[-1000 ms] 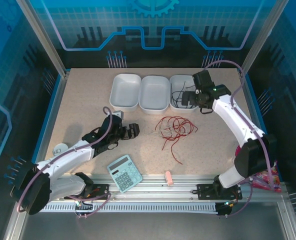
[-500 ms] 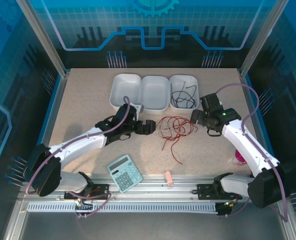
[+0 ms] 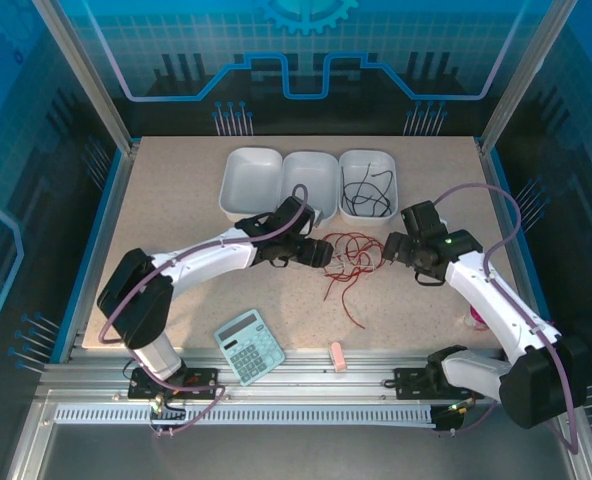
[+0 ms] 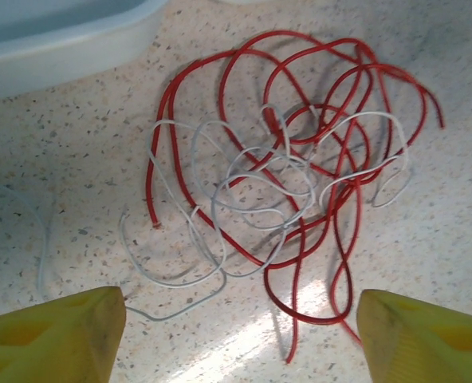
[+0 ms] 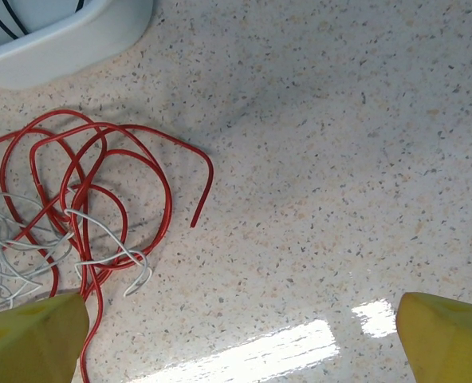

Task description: Untangle the cables

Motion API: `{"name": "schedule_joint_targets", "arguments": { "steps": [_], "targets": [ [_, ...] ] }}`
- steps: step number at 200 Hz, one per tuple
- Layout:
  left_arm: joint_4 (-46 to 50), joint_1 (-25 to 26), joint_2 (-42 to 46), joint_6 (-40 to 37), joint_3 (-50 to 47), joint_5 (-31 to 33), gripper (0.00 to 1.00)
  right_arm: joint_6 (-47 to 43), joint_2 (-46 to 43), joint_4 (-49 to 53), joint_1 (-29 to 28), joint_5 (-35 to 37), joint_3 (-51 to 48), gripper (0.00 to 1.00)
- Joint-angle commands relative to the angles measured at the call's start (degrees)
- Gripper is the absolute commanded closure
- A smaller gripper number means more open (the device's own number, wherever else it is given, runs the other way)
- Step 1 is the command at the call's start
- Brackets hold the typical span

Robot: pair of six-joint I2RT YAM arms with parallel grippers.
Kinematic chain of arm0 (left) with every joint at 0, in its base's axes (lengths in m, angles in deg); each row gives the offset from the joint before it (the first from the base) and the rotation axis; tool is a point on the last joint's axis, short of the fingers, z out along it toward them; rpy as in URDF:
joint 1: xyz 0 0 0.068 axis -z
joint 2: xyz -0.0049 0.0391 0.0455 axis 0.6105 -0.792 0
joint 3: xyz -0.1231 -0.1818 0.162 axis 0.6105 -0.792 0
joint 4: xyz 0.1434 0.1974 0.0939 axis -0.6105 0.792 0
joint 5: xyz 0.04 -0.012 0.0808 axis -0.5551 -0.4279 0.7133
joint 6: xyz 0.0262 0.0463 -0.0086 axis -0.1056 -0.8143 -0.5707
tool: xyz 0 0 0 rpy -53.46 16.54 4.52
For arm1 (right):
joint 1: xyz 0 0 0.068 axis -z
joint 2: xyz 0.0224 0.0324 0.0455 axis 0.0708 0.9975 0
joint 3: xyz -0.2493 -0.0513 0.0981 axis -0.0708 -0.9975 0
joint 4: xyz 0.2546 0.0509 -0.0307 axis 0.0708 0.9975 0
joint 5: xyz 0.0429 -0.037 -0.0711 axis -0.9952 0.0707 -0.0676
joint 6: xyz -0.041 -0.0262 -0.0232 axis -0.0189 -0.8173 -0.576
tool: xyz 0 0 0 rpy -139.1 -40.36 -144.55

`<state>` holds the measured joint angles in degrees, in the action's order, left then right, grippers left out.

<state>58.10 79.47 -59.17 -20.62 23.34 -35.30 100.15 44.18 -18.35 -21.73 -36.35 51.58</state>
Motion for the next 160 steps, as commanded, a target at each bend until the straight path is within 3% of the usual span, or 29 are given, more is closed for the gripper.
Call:
{"name": "schedule_joint_targets", "arguments": {
  "steps": [1,29,73,160],
  "targets": [
    [5.6,0.3,-2.8,0.6,3.1,0.7,0.29,1.6,0.6,-1.1,-0.2,-1.1,-0.4,0.0],
    [7.5,0.3,-5.4,0.3,4.4,0.0,0.45,1.5,1.5,-1.8,-0.2,-2.4,-0.4,0.0],
    [9.1,0.3,-9.1,-0.7,6.3,-0.9,0.6,1.9,2.2,-3.3,-0.3,-3.3,-1.0,0.0],
    [10.9,0.4,-9.9,-5.0,5.5,-1.7,0.59,1.7,3.5,-3.6,-0.2,-3.7,0.0,0.0]
  ]
}}
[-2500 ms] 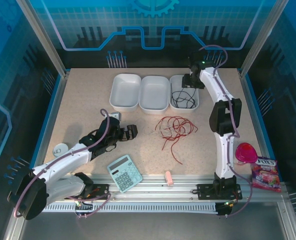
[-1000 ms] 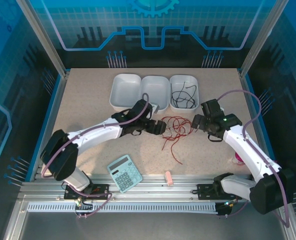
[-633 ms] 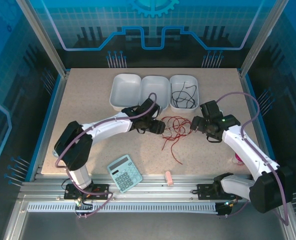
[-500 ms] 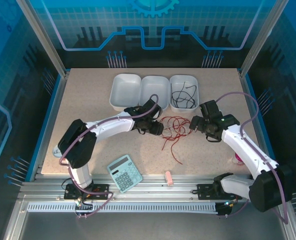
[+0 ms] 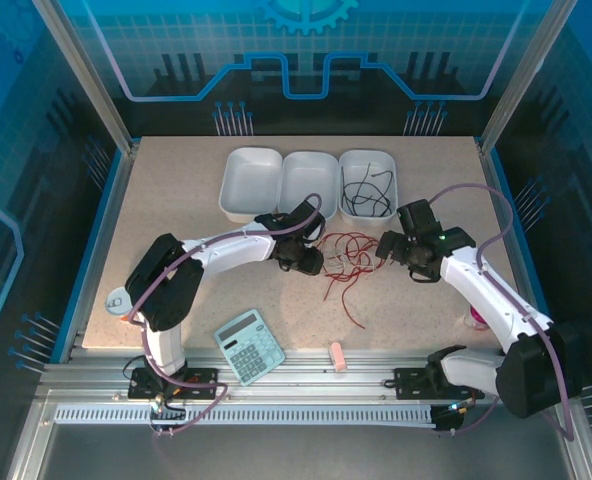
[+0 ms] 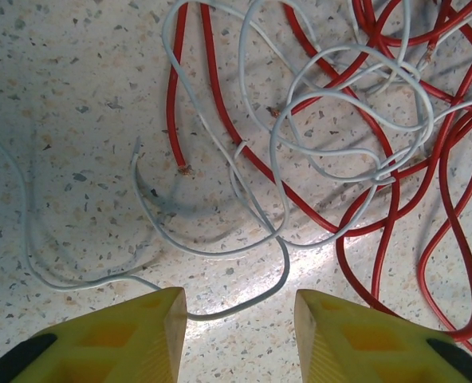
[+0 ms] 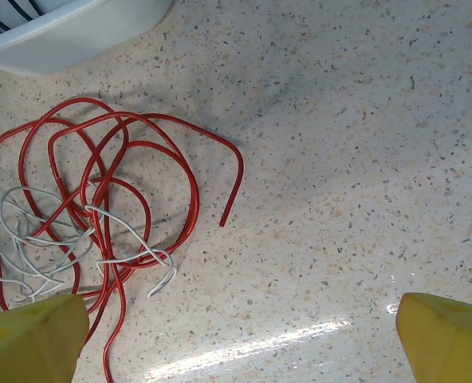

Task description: Untangle the cables

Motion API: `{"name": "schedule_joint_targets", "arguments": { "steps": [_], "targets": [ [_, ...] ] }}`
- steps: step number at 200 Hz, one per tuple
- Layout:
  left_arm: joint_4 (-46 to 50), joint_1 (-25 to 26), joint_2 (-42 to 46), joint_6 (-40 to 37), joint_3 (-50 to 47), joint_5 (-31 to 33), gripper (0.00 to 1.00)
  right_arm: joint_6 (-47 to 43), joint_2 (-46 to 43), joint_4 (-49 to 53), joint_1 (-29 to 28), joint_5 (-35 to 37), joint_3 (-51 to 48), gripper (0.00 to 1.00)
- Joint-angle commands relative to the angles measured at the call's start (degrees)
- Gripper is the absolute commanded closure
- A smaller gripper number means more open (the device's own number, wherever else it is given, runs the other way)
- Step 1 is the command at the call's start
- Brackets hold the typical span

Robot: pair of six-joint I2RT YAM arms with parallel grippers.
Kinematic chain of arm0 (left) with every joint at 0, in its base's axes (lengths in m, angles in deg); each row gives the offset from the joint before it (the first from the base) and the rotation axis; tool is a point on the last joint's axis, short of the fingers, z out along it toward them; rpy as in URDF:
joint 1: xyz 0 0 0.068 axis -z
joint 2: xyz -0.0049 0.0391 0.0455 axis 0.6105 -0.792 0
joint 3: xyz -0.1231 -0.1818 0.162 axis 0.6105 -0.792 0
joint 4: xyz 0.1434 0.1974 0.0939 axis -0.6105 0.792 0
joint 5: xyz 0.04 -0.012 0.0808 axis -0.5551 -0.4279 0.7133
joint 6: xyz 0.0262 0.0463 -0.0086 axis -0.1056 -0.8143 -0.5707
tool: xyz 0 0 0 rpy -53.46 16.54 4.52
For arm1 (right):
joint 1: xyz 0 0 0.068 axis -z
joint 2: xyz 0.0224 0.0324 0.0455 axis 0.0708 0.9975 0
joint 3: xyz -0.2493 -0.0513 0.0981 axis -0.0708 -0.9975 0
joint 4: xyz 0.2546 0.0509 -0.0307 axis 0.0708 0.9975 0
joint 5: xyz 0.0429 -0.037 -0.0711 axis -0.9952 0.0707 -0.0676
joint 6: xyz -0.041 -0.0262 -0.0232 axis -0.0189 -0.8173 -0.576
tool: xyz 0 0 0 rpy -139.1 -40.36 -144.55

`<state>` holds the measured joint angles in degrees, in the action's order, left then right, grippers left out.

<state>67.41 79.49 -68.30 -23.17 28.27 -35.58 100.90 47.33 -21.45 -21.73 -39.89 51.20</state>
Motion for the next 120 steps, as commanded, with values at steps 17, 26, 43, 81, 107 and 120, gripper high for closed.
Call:
{"name": "schedule_joint_targets", "arguments": {
  "steps": [17,26,43,81,107,120],
  "targets": [
    [1.4,0.3,-1.6,-3.0,0.7,-1.6,0.61,1.0,0.5,-0.7,-0.3,-0.3,0.5,0.0],
    [1.5,0.4,-2.1,-3.3,0.8,-1.9,0.62,1.0,0.5,-0.8,-0.3,-0.4,0.4,0.0],
    [1.4,0.4,-2.2,-3.4,0.3,-2.3,0.75,0.9,0.5,-0.7,-0.3,-0.5,0.5,0.0],
    [0.6,0.3,-0.5,-3.6,-0.4,-2.2,0.98,1.3,0.1,-1.2,-0.2,-0.5,-0.2,0.0],
    [1.0,0.4,1.8,-3.6,-0.3,-0.8,1.0,1.4,0.3,-1.8,-0.3,-1.1,-0.3,0.0],
    [1.0,0.4,3.7,-3.7,-0.5,-0.5,1.0,1.4,0.4,-2.1,-0.5,-1.3,-0.5,0.0]
  ]
}}
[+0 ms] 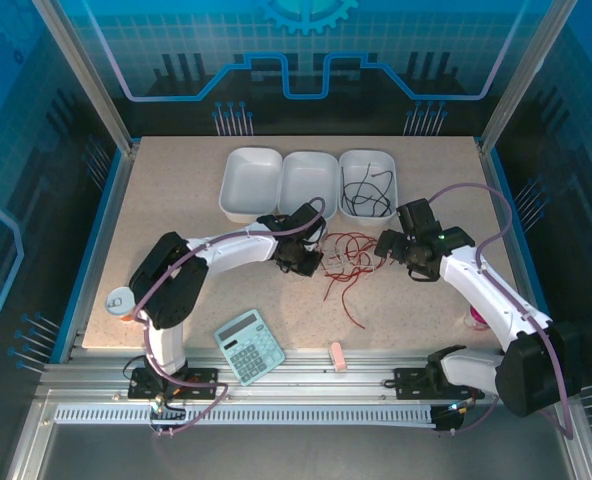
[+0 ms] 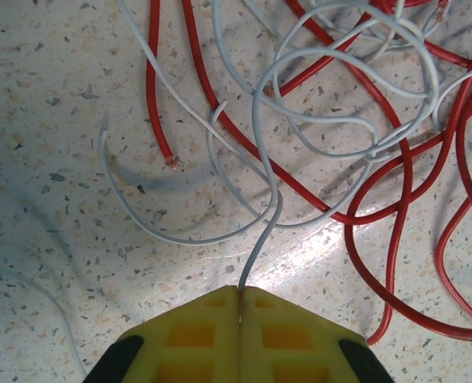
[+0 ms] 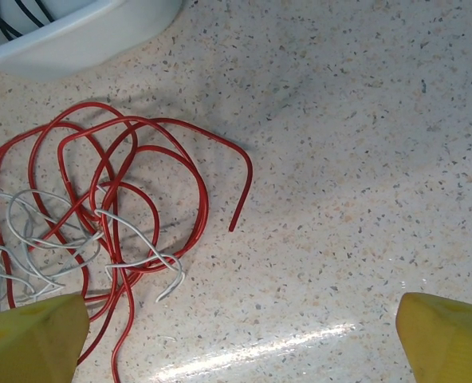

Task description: Untangle the cables

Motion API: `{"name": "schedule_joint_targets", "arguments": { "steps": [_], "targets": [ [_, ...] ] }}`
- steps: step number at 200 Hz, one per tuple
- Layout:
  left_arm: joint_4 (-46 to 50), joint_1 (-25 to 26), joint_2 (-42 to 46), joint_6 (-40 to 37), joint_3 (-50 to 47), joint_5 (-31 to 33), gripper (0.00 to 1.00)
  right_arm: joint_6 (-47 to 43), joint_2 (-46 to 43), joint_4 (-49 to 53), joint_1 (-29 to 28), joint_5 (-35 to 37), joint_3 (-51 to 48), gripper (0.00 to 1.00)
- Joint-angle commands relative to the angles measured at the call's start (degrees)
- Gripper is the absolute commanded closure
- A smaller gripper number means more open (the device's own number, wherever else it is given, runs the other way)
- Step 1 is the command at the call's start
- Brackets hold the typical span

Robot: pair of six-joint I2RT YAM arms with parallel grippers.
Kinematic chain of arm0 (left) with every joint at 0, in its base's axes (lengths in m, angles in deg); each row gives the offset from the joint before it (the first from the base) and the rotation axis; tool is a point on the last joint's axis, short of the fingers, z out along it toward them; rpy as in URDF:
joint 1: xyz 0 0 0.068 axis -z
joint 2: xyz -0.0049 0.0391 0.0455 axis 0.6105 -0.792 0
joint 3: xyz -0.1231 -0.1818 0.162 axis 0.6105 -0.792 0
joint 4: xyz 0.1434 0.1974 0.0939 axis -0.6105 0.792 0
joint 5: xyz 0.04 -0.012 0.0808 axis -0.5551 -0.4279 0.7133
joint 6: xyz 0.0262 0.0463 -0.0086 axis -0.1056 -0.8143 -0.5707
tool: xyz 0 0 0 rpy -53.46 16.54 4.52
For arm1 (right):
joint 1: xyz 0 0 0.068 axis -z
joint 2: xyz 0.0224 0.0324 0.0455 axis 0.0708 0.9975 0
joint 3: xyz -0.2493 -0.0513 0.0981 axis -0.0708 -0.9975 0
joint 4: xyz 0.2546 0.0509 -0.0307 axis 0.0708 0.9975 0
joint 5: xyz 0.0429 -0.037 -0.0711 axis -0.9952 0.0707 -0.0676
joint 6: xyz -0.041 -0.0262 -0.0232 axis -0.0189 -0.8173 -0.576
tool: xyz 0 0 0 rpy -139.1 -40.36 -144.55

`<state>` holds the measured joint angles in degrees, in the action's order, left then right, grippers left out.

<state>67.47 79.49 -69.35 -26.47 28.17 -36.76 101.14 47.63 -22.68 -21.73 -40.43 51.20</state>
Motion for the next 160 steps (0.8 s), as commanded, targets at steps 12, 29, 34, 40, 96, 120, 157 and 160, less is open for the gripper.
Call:
{"name": "schedule_joint_targets", "arguments": {
  "steps": [12,29,34,40,96,120,157,160],
  "targets": [
    [0.9,0.4,6.9,-0.5,-0.5,1.0,1.0,1.1,-0.1,-0.9,-0.5,-0.8,-0.6,0.0],
    [0.8,0.4,10.1,-0.8,-0.8,1.5,1.0,1.2,-0.2,-1.0,-0.7,-0.8,-0.9,0.0],
    [0.7,0.3,11.0,-0.9,-1.0,1.7,1.0,1.2,-0.3,-1.0,-0.7,-0.7,-0.9,0.0],
    [0.5,0.4,12.0,-0.9,-1.1,1.9,1.0,1.2,-0.4,-1.0,-0.8,-0.6,-1.1,0.0],
    [-4.3,0.4,20.9,-0.7,-3.6,3.6,1.0,1.3,-1.6,-1.1,-0.9,-0.7,-1.6,0.0],
    [-6.5,0.3,24.5,-1.4,-3.7,2.7,1.0,1.2,-1.8,-1.4,-1.1,-1.5,-1.6,0.0],
    [-8.2,0.4,30.1,-2.4,-2.9,2.0,1.0,0.8,-2.1,-2.2,-1.5,-1.5,-1.6,0.0],
    [-8.4,0.3,30.5,-2.4,-2.9,2.0,1.0,0.8,-2.1,-2.3,-1.5,-1.5,-1.6,0.0]
  ]
}}
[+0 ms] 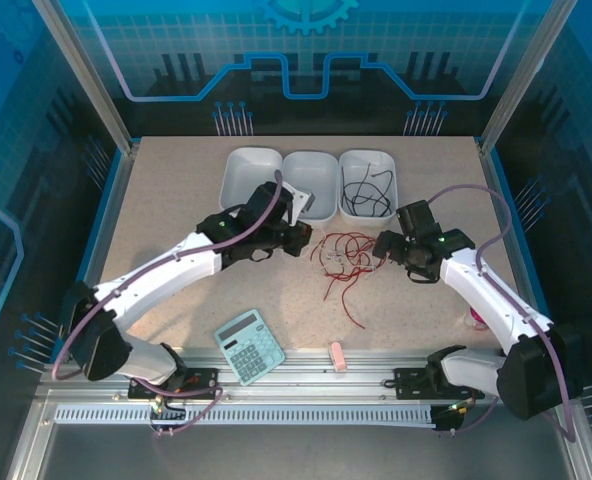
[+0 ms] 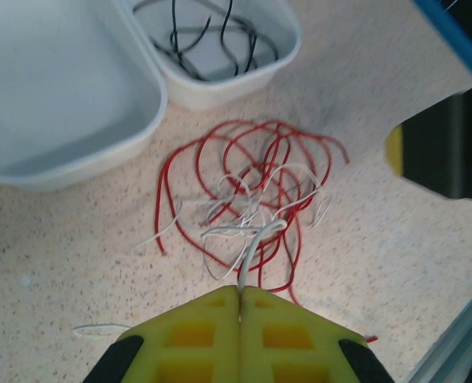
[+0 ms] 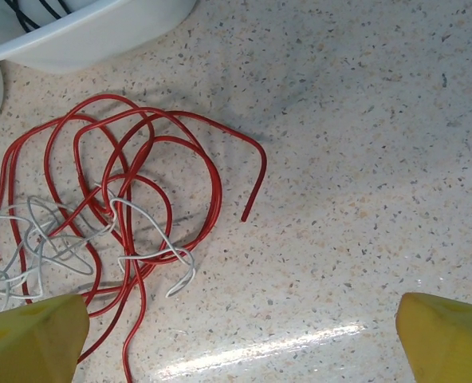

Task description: Untangle the cables

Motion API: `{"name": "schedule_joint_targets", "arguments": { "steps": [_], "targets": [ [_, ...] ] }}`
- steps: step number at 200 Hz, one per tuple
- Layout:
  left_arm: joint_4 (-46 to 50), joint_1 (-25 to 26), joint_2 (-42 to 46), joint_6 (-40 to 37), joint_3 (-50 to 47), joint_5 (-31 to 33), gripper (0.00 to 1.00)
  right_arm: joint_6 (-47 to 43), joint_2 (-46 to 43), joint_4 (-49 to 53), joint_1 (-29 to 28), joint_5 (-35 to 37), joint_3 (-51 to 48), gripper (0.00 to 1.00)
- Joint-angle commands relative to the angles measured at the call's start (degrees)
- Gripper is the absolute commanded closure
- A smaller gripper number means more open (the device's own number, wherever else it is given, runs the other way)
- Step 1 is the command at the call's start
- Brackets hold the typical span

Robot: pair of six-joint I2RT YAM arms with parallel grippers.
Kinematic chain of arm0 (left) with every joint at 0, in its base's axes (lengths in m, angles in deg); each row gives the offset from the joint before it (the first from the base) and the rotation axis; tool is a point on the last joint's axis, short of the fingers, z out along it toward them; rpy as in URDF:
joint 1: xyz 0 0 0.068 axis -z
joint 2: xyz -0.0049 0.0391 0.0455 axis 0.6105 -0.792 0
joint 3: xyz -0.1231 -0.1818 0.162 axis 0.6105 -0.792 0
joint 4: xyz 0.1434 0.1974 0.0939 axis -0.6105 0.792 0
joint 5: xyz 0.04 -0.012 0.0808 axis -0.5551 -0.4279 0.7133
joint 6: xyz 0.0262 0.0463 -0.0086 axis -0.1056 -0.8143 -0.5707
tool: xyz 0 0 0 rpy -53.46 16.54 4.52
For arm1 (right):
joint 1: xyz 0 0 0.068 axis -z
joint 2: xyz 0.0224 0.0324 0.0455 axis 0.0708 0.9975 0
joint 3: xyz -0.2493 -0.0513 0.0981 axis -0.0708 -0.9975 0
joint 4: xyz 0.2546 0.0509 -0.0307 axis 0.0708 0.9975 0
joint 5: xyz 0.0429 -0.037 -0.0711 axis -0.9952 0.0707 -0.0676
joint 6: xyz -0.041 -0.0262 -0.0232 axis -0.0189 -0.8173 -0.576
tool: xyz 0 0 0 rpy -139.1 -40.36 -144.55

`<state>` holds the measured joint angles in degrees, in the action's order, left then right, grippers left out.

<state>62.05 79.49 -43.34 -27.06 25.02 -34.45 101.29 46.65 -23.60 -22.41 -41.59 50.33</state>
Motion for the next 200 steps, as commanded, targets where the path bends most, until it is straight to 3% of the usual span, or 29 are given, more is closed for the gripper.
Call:
{"name": "schedule_joint_targets", "arguments": {
  "steps": [1,96,180,200],
  "targets": [
    [-3.0,0.3,4.6,-1.9,0.2,-0.2,1.0,0.7,-1.1,-1.4,-0.8,-0.4,-0.7,0.0],
    [-6.0,0.2,10.8,-3.4,3.4,2.3,1.0,0.7,-0.4,-2.8,-1.7,-1.3,-2.1,0.0],
    [-5.1,-1.3,10.3,-5.8,13.4,5.3,1.0,0.3,1.7,-4.2,-2.3,-1.7,-2.1,0.0],
    [-5.5,-2.3,10.4,-5.5,15.8,3.6,1.0,-0.1,2.3,-4.9,-2.6,-2.3,-2.0,0.0]
  ]
}}
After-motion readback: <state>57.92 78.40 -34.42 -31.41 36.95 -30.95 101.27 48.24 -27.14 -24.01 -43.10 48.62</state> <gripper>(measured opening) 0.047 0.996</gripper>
